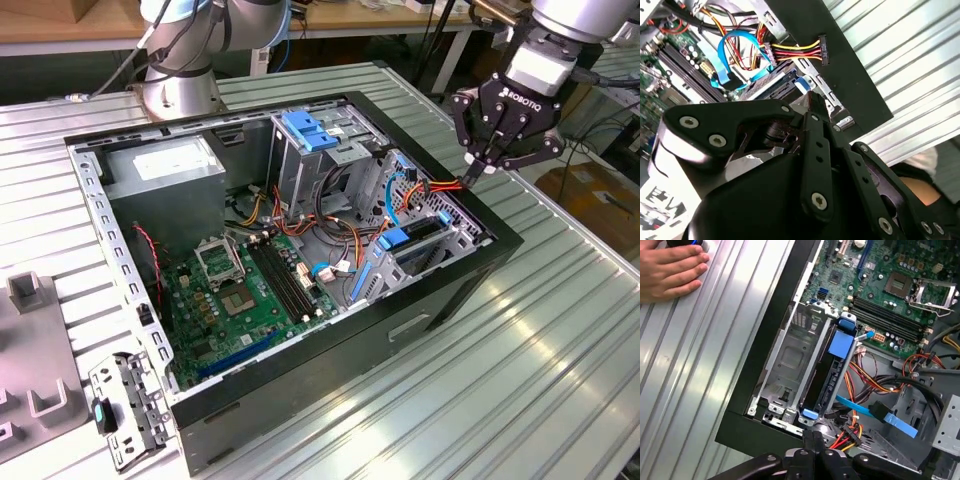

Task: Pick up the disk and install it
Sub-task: 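Insert the first disk wire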

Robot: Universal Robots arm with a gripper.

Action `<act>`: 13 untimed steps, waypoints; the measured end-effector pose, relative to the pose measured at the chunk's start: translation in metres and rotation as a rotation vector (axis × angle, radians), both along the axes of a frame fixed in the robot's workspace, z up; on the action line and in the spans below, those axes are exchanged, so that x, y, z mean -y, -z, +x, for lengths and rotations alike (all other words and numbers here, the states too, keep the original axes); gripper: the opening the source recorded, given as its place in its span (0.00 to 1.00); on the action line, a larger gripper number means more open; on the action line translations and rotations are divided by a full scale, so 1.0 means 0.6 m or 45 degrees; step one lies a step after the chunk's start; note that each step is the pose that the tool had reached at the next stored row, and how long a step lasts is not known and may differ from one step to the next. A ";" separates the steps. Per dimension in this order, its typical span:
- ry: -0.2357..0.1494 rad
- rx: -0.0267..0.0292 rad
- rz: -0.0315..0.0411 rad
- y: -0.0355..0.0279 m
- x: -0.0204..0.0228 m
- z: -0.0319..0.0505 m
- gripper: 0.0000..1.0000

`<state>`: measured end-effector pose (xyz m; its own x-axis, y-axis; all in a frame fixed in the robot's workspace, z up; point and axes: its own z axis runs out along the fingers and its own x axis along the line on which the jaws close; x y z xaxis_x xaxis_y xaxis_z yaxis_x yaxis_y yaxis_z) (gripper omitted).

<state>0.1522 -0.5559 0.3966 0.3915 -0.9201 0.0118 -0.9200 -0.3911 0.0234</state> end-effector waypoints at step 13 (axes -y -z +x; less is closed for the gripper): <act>-0.250 0.0001 0.0000 0.000 -0.0024 0.006 0.11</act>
<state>0.1557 -0.5545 0.3965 0.5637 -0.8259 0.0118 -0.8259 -0.5633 0.0234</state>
